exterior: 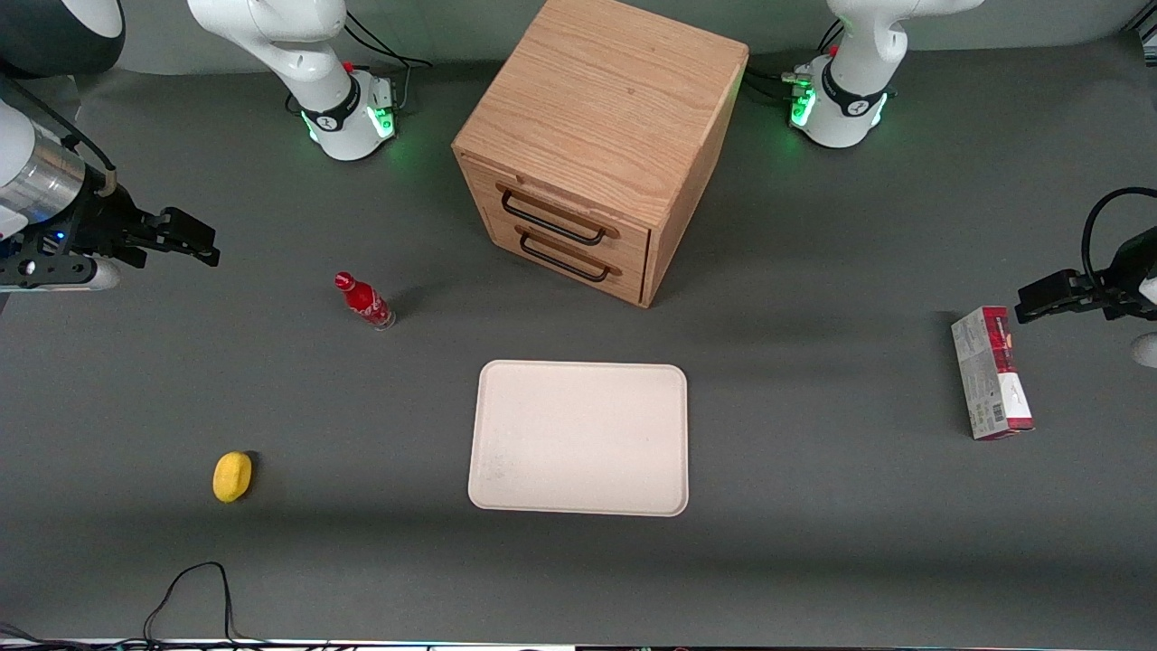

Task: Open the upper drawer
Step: 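Move the right gripper toward the upper drawer's black handle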

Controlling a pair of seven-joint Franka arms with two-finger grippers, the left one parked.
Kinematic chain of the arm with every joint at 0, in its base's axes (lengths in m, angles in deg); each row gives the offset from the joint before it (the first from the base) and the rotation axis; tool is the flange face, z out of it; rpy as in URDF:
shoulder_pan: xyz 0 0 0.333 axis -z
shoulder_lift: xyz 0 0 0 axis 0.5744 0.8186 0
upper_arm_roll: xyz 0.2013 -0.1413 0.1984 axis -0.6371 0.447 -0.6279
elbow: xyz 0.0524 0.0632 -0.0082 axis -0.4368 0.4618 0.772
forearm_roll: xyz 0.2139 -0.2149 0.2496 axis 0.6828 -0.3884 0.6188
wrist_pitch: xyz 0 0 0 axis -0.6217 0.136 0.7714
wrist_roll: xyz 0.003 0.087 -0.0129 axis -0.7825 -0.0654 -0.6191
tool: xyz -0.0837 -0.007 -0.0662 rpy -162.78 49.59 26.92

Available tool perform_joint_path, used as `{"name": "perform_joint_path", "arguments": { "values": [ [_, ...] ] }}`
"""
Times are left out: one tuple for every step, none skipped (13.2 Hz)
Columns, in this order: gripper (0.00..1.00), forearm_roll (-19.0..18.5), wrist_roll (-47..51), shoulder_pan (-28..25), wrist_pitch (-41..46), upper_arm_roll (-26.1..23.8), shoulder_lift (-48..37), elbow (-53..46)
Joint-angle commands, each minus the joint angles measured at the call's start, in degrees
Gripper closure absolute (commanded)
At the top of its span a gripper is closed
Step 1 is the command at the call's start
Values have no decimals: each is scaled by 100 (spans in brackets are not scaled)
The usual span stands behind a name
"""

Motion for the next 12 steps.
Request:
{"name": "perform_joint_path", "arguments": {
  "values": [
    [0,83,-121,-45,15,27,116,-192],
    [0,83,-121,-45,15,18,116,-201],
    [0,83,-121,-45,6,10,125,-209],
    [0,100,-129,-45,15,1,238,-262],
    [0,118,-121,-54,24,-95,404,-462],
    [0,127,-95,-54,76,-261,563,-673],
    [0,136,-25,-54,76,-428,669,-832],
    [0,136,-24,-63,85,-682,748,-929],
    [0,110,-15,-63,85,-1007,827,-965],
    [0,74,-24,-63,85,-1341,854,-1018],
    [0,57,-85,-63,85,-1631,898,-1044],
    [0,30,-94,-63,85,-1930,1046,-1062]
  ]
}}
